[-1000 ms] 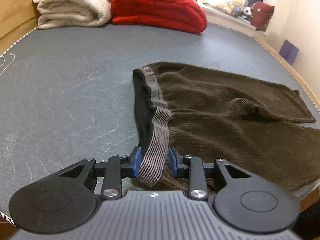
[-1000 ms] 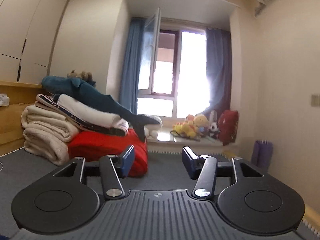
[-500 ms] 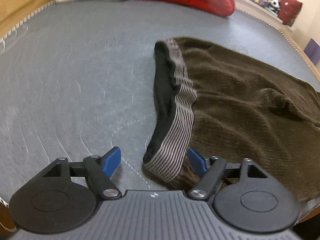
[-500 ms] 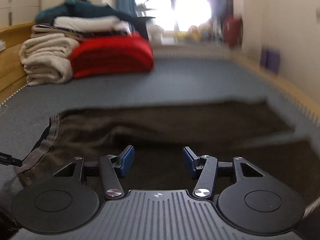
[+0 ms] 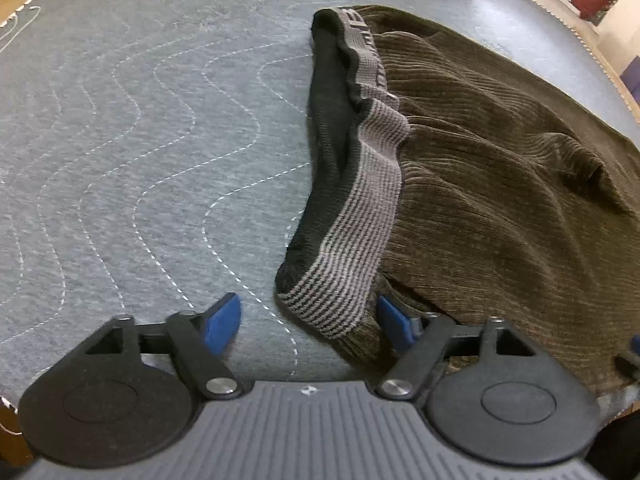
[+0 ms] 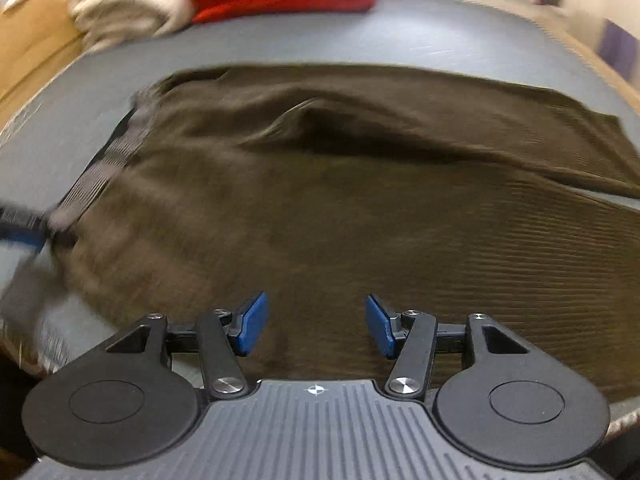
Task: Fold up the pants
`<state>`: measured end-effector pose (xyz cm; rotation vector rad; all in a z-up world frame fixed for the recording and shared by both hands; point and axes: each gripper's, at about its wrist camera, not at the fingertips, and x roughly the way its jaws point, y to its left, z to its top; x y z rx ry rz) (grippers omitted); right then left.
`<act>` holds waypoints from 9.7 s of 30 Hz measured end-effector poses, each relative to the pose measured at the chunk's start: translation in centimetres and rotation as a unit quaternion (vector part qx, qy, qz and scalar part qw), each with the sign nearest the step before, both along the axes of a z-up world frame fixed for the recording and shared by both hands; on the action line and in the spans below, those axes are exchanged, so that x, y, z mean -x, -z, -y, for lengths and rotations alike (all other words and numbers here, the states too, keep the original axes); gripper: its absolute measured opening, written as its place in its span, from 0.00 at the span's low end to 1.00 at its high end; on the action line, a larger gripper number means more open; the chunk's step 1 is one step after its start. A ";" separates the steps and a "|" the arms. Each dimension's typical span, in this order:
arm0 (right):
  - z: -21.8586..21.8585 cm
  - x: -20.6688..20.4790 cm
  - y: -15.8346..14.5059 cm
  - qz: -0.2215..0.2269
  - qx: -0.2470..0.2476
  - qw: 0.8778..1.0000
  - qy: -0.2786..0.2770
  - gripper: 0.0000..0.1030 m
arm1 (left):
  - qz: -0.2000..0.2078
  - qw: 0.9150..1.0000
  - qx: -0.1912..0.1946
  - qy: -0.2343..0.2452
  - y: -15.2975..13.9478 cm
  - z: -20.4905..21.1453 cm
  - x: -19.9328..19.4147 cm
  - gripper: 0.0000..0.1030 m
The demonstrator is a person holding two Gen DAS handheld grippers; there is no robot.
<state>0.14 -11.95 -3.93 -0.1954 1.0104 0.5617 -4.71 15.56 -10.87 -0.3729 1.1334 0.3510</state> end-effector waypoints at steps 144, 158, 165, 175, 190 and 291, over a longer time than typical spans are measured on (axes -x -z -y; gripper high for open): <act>18.2 -11.4 -11.6 0.164 -0.110 0.953 0.228 0.45 | 0.126 0.899 -0.190 0.374 -12.2 14.1 -4.5 0.06; 25.5 -16.7 -7.5 0.085 -0.151 0.919 0.355 0.24 | 0.044 0.931 -0.117 0.342 -5.0 14.3 -2.3 0.08; 24.4 -20.9 -4.1 0.036 -0.142 0.931 0.333 0.26 | 0.018 0.919 -0.139 0.369 -4.1 15.3 -4.1 0.08; 18.7 -28.3 0.4 -0.012 -0.097 0.946 0.308 0.41 | -0.001 0.917 -0.127 0.379 -3.3 15.2 -5.1 0.08; 14.8 -31.8 4.1 -0.015 0.052 0.958 0.281 0.12 | -0.004 0.935 -0.073 0.347 -3.3 13.8 -6.0 0.08; 46.3 -17.1 4.9 0.007 -0.006 0.869 0.494 0.44 | -0.006 0.935 -0.006 0.353 -4.4 17.6 -7.2 0.65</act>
